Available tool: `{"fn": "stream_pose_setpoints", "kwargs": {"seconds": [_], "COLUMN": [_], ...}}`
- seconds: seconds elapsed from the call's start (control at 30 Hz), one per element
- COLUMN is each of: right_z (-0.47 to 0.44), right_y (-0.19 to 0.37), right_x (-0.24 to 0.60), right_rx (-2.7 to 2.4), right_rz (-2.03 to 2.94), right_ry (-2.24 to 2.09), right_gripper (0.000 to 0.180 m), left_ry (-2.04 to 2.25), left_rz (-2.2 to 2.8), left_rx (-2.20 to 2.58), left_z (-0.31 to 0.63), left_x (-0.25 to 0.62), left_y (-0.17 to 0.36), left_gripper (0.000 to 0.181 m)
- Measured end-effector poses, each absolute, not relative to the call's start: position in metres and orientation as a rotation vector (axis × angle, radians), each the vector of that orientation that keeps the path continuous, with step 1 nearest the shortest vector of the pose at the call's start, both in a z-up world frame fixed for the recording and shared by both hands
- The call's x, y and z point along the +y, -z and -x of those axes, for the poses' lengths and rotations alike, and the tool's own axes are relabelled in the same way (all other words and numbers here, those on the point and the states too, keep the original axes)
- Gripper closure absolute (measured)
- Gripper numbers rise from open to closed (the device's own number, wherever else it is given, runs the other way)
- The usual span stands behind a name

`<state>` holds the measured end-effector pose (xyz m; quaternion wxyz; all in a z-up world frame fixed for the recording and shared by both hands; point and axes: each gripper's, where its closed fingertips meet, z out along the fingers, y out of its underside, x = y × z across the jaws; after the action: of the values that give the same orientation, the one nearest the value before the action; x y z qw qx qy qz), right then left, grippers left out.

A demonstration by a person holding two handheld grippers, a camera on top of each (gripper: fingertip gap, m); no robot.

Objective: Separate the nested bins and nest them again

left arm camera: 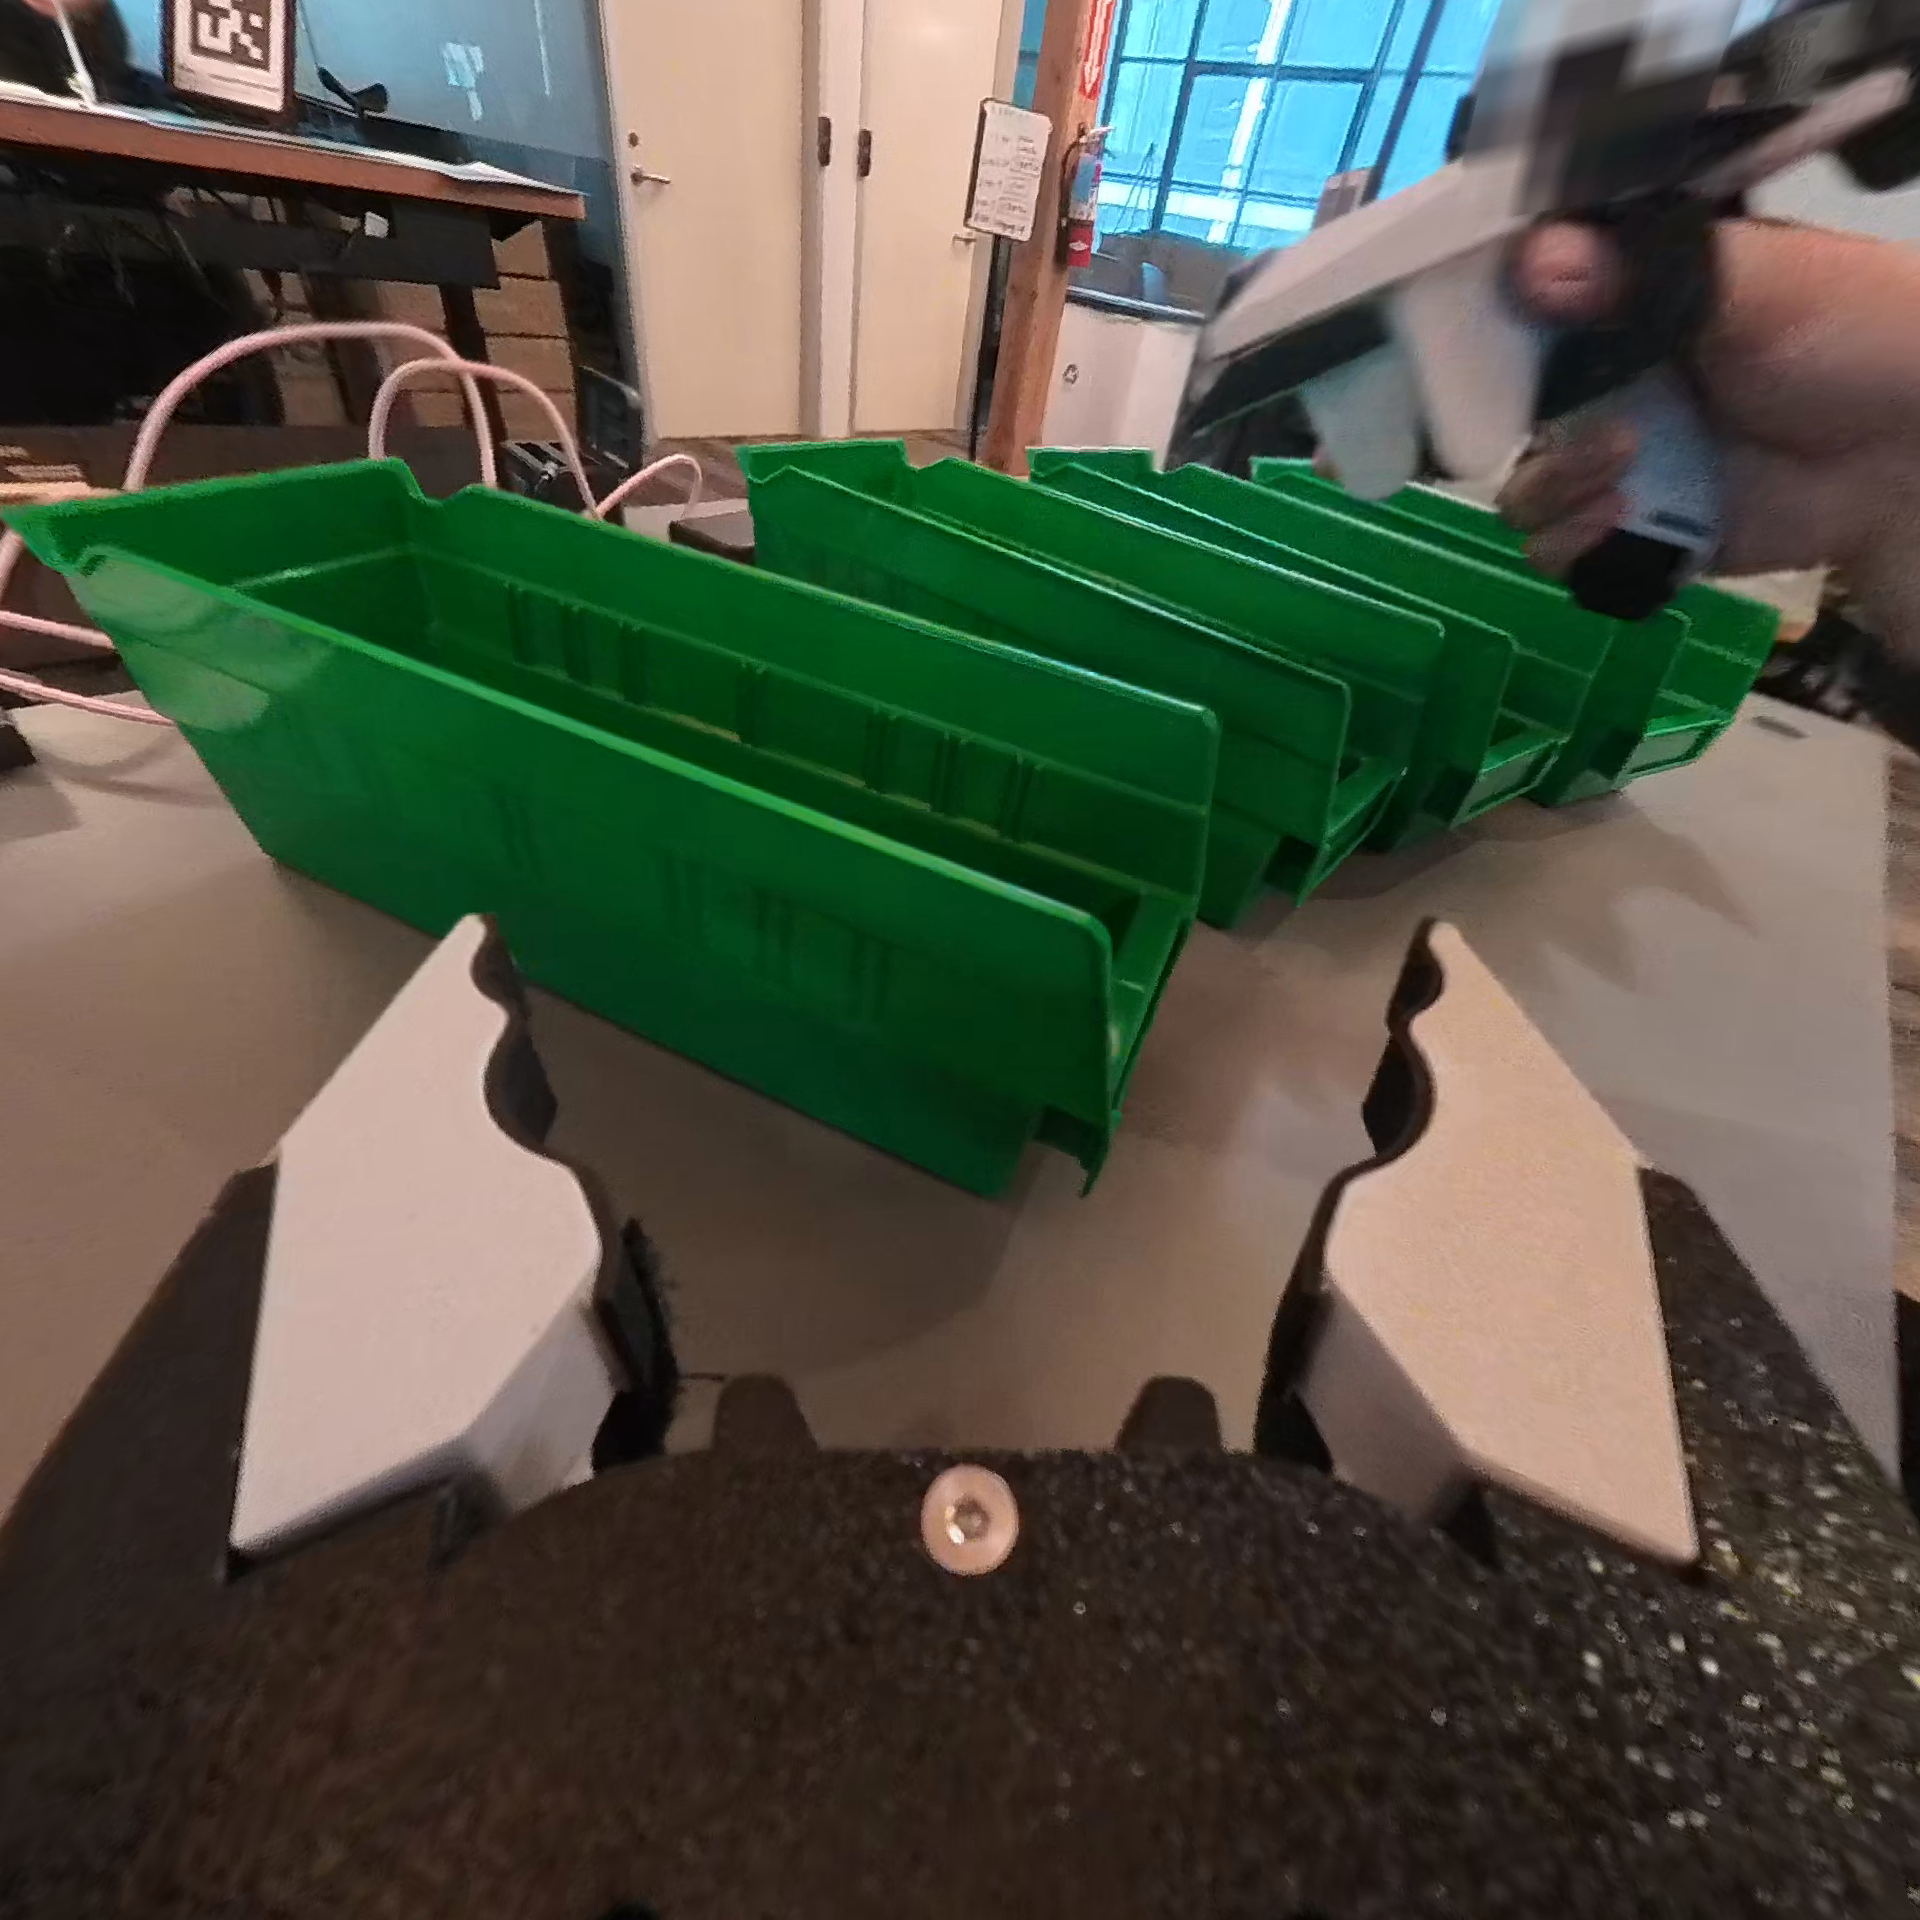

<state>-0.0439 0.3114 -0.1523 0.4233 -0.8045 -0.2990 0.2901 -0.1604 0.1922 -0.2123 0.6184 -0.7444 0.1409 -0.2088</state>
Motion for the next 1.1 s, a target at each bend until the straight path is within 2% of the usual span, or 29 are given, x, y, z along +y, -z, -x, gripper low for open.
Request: {"fn": "stream_pose_setpoints", "kwargs": {"seconds": [0.2,0.43,0.57,0.73,0.9,0.93,1.03,1.07,1.1], "right_z": [-0.011,-0.105,-0.135,-0.142,-0.155,-0.16,-0.174,-0.178,-0.181], "right_y": [0.141,0.144,0.137,0.138,0.14,0.14,0.14,0.141,0.141], "right_x": [0.265,0.258,0.262,0.261,0.263,0.264,0.27,0.271,0.27], "right_rx": [-0.663,-0.329,-0.23,-0.27,-0.337,-0.341,-0.35,-0.358,-0.374], "right_rz": [1.688,1.309,1.254,1.252,1.27,1.273,1.282,1.286,1.283], "right_ry": [-0.676,-0.586,-0.62,-0.616,-0.592,-0.585,-0.577,-0.577,-0.585], "right_gripper": [0.069,0.099,0.101,0.103,0.104,0.104,0.104,0.105,0.111], "left_ry": [0.421,0.395,0.423,0.492,0.326,0.316,0.226,0.186,0.146], "left_rz": [1.694,1.758,1.764,1.743,1.891,1.914,1.96,1.974,1.987], "left_rx": [0.361,0.287,0.149,-0.06,0.057,0.06,0.03,0.044,0.066], "left_z": [0.151,0.155,0.163,0.177,0.17,0.167,0.172,0.173,0.175], "left_x": [0.19,0.199,0.206,0.21,0.21,0.209,0.206,0.204,0.202], "left_y": [0.2,0.209,0.209,0.211,0.228,0.229,0.229,0.228,0.227], "left_gripper": [0.023,0.026,0.033,0.05,0.058,0.063,0.104,0.113,0.124]}}
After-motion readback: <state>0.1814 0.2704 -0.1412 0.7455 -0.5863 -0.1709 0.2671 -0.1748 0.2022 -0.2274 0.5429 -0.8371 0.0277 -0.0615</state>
